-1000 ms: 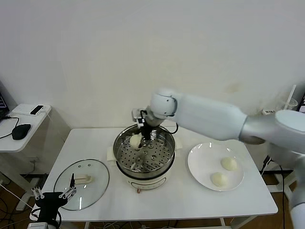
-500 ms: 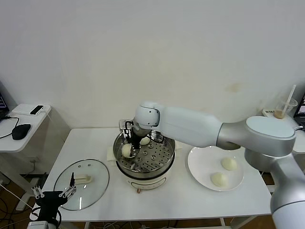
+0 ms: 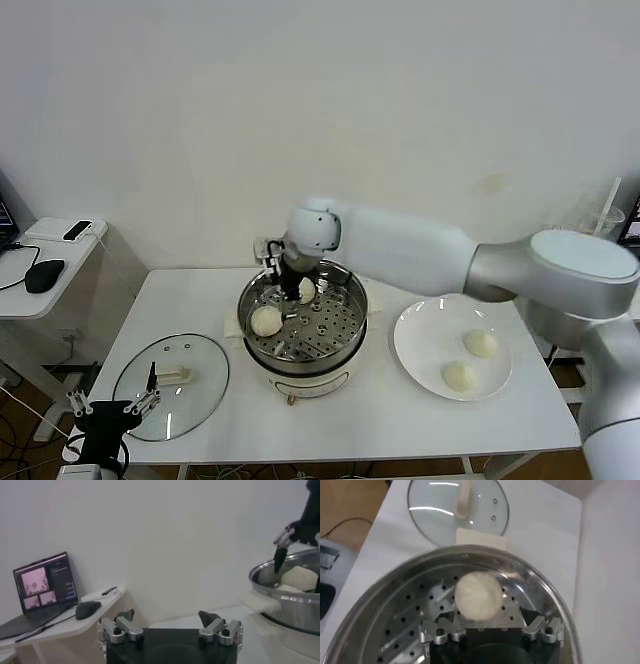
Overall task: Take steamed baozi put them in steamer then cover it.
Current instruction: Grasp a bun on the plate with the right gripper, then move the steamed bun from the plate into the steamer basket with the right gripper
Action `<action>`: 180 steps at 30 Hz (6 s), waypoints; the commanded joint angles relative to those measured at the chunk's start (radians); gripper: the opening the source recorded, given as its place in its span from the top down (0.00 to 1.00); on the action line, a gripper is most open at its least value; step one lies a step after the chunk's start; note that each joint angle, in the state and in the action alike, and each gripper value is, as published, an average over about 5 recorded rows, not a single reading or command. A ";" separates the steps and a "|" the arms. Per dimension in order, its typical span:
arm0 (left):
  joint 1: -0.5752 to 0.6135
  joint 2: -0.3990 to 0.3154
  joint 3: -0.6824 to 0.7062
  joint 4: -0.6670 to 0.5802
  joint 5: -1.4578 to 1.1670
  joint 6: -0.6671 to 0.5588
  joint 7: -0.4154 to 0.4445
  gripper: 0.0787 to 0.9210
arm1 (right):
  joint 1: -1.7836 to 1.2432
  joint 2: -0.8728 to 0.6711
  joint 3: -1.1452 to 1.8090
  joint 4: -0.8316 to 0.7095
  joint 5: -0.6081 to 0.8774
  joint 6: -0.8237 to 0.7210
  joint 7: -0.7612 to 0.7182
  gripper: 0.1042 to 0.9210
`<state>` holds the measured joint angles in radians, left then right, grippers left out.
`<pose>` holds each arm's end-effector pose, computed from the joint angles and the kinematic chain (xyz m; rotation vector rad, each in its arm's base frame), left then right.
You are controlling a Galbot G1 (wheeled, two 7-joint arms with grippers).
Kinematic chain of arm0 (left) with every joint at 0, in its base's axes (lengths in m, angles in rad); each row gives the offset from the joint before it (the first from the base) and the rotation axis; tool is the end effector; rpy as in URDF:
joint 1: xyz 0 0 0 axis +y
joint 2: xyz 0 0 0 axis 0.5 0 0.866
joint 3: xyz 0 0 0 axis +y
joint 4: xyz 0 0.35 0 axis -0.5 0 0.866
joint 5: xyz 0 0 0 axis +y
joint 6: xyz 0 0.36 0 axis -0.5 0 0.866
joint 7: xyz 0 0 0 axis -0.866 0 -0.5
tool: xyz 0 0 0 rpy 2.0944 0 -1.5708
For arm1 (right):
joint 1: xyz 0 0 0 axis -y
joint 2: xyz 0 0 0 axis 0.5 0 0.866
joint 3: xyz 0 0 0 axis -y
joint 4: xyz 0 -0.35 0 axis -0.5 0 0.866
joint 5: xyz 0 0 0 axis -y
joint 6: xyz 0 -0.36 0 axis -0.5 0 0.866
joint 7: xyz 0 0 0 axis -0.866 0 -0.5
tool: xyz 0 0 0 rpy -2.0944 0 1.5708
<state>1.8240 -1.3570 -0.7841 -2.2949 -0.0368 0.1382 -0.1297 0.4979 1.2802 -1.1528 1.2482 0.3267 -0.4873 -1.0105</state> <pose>0.1198 0.0915 -0.2499 0.2901 -2.9523 -0.4520 0.5409 0.1923 -0.0499 1.5842 -1.4073 1.5510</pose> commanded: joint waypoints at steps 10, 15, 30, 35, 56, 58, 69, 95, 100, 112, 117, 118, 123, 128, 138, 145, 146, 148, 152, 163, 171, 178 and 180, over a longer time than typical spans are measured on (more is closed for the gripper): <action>-0.002 0.014 0.011 -0.002 -0.001 0.001 0.001 0.12 | 0.131 -0.517 0.002 0.290 -0.219 0.213 -0.214 0.12; 0.002 0.017 0.022 -0.007 0.001 0.002 0.002 0.12 | 0.064 -0.705 0.007 0.375 -0.282 0.221 -0.198 0.12; 0.016 0.015 0.037 -0.009 0.021 0.004 0.004 0.12 | -0.524 -0.912 0.331 0.433 -0.456 0.264 -0.151 0.12; 0.023 0.012 0.038 -0.010 0.028 0.005 0.004 0.12 | -0.685 -0.904 0.464 0.413 -0.493 0.273 -0.143 0.12; 0.031 0.002 0.029 -0.016 0.036 0.008 0.010 0.12 | -0.739 -0.743 0.502 0.224 -0.570 0.279 -0.100 0.12; 0.030 0.002 0.029 -0.015 0.036 0.008 0.010 0.12 | -0.740 -0.736 0.501 0.219 -0.574 0.278 -0.099 0.12; 0.024 0.003 0.029 -0.008 0.036 0.007 0.010 0.12 | -0.737 -0.685 0.500 0.176 -0.580 0.272 -0.085 0.20; 0.031 -0.001 0.032 -0.030 0.038 0.007 0.008 0.12 | -0.584 -0.746 0.512 0.218 -0.495 0.267 -0.162 0.42; 0.029 0.002 0.032 -0.033 0.036 0.007 0.007 0.12 | -0.454 -0.752 0.490 0.214 -0.440 0.264 -0.173 0.42; 0.034 0.009 0.029 -0.041 0.033 0.009 0.008 0.12 | -0.089 -0.612 0.332 0.152 -0.322 0.266 -0.195 0.42; 0.035 0.007 0.026 -0.041 0.033 0.009 0.008 0.12 | 0.028 -0.485 0.261 0.143 -0.270 0.248 -0.181 0.42; 0.034 0.006 0.025 -0.040 0.033 0.009 0.008 0.12 | 0.047 -0.460 0.244 0.144 -0.262 0.245 -0.177 0.42; 0.028 -0.005 0.019 -0.036 0.032 0.010 0.008 0.12 | 0.095 -0.342 0.177 0.146 -0.231 0.234 -0.158 0.42; 0.032 -0.015 0.009 -0.036 0.033 0.010 0.008 0.12 | 0.075 -0.225 0.139 0.140 -0.221 0.239 -0.138 0.42; 0.049 -0.036 -0.012 -0.059 0.035 0.009 0.008 0.12 | -0.034 -0.112 0.076 0.147 -0.268 0.331 -0.117 0.42; 0.052 -0.046 -0.019 -0.068 0.033 0.008 0.007 0.12 | -0.083 -0.080 0.017 0.159 -0.358 0.423 -0.065 0.42; 0.053 -0.048 -0.020 -0.069 0.033 0.008 0.007 0.12 | -0.088 -0.078 0.010 0.160 -0.373 0.434 -0.062 0.42; 0.054 -0.051 -0.021 -0.071 0.032 0.007 0.007 0.12 | -0.097 -0.075 -0.004 0.169 -0.386 0.452 -0.057 0.42; 0.053 -0.051 -0.024 -0.075 0.030 0.007 0.007 0.12 | -0.107 -0.072 -0.020 0.200 -0.400 0.477 -0.061 0.42; 0.048 -0.048 -0.031 -0.071 0.025 0.006 0.005 0.12 | -0.079 -0.073 -0.045 0.247 -0.410 0.533 -0.144 0.42; 0.050 -0.046 -0.037 -0.071 0.022 0.005 0.004 0.12 | -0.072 -0.074 -0.050 0.255 -0.399 0.554 -0.177 0.42; 0.049 -0.046 -0.036 -0.072 0.022 0.005 0.003 0.12 | -0.065 -0.084 -0.031 0.235 -0.395 0.564 -0.158 0.26; 0.050 -0.045 -0.037 -0.073 0.023 0.004 0.004 0.12 | -0.056 -0.091 -0.016 0.227 -0.393 0.564 -0.152 0.20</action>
<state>1.8732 -1.4028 -0.8206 -2.3677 -0.0139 0.1430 -0.1259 0.4364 1.1886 -1.1806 1.4822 -0.0656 0.0631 -1.1614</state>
